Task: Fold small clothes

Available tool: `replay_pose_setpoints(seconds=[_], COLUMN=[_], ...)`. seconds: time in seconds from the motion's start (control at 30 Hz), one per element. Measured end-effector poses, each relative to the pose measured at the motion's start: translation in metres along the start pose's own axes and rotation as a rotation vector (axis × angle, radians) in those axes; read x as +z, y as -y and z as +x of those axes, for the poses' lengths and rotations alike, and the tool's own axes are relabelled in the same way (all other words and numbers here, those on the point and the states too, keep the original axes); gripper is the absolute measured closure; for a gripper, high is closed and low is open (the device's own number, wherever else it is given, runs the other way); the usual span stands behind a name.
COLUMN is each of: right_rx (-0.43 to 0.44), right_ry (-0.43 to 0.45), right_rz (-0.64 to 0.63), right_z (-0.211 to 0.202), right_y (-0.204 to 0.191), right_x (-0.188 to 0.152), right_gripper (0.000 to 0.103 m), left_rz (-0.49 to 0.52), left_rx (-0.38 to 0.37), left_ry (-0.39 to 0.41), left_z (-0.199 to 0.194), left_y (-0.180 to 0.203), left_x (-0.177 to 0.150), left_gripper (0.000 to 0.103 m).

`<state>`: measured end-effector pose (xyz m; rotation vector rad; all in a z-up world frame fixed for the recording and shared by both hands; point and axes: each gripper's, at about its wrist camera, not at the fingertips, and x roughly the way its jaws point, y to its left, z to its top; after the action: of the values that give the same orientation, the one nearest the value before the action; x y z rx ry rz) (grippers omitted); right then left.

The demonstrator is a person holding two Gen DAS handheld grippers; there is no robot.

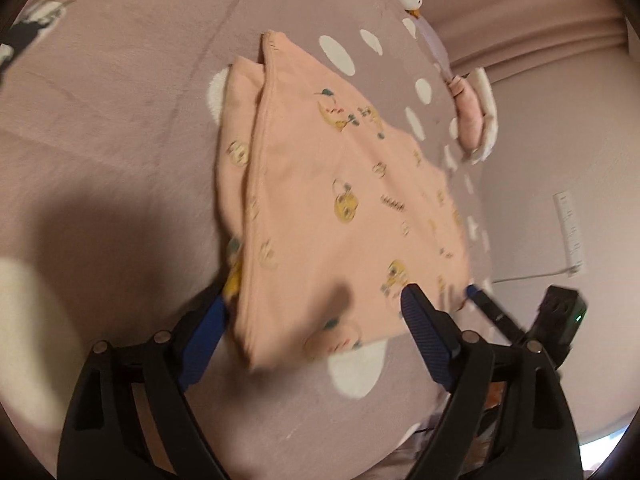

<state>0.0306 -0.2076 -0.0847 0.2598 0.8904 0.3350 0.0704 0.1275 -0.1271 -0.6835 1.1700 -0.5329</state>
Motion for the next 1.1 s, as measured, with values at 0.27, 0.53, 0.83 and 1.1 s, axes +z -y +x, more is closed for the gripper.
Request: replay_pose_setpoints(seconds=[0.27,0.53,0.83,1.1], right_rx=[0.034,0.008,-0.029,0.06], right_ry=[-0.028,-0.035,-0.141,-0.039], right_rz=[-0.089,-0.163,-0.185,0.011], right_z=[0.035,0.065,0.096,0.035], right_y=[-0.033,-0.057,-0.057,-0.004], right_x=[0.016,0.035,0.031,0.025], right_gripper=[0.062,0.062,0.07,0.07], left_rz=[-0.083,-0.113,0.019,0.273], left_rx=[-0.129,-0.063,0.018,0.066], left_ry=[0.003,-0.002,0.05,0.037], left_z=[0.014,0.024,0.007,0.016], left_y=[0.001,0.002,0.037,0.127], left_x=[0.029,0.037,0.044,0.048], left_gripper=[0.019,0.083,0.089,0.089])
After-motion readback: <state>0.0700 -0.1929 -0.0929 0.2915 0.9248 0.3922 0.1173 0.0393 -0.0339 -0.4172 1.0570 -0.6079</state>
